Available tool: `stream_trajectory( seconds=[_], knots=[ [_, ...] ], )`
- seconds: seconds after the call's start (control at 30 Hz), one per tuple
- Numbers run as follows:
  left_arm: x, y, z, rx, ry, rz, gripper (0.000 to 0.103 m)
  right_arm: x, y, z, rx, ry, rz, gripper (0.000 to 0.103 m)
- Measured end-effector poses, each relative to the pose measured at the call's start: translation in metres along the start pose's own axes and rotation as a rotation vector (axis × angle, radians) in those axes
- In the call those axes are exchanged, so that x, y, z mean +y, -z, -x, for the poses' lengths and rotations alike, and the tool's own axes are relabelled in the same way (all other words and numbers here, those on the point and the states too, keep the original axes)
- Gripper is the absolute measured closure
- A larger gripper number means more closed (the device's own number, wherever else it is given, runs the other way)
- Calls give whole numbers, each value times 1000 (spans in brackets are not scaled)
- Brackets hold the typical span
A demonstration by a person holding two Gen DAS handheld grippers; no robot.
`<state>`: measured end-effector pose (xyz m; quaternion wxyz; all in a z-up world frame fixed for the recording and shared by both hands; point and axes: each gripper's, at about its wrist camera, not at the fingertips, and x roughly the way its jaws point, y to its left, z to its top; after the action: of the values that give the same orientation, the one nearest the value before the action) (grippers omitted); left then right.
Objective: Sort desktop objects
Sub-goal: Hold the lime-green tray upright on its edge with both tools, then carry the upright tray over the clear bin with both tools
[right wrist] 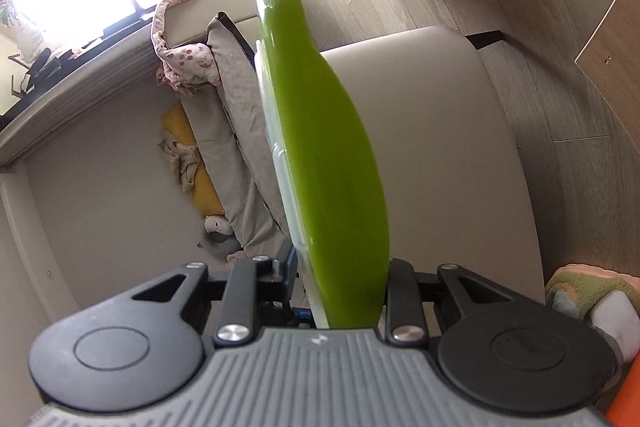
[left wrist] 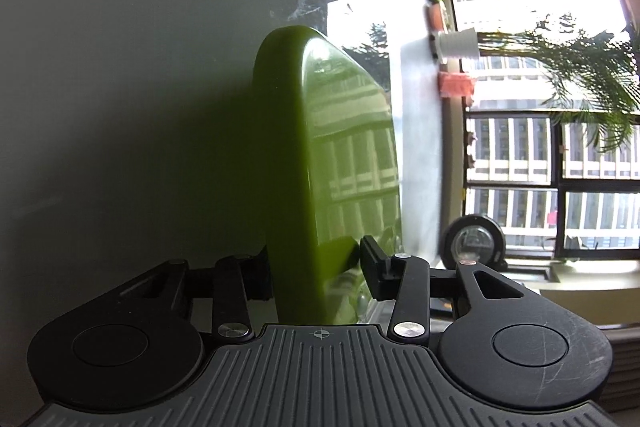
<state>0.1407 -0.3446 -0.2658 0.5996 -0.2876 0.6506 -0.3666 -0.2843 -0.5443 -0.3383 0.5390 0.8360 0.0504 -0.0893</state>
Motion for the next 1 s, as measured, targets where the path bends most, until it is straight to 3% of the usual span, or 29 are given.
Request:
stream_trajectory(
  seconds=[0.2,0.33,0.6,0.83,1.0],
  knots=[
    [-28,3,21,-5,58,-47,77,4,1,5,-56,-31,53,74],
    [-66,9,45,-59,36,-186,80,32,4,7,-55,-55,116,72],
    [-112,7,128,-181,102,-263,81,109,21,-7,13,-110,235,72],
    [-109,7,262,-372,149,-279,79,180,76,-67,185,-148,391,72],
    [-77,21,372,-498,58,-286,74,211,135,-143,397,-131,484,72]
  ],
)
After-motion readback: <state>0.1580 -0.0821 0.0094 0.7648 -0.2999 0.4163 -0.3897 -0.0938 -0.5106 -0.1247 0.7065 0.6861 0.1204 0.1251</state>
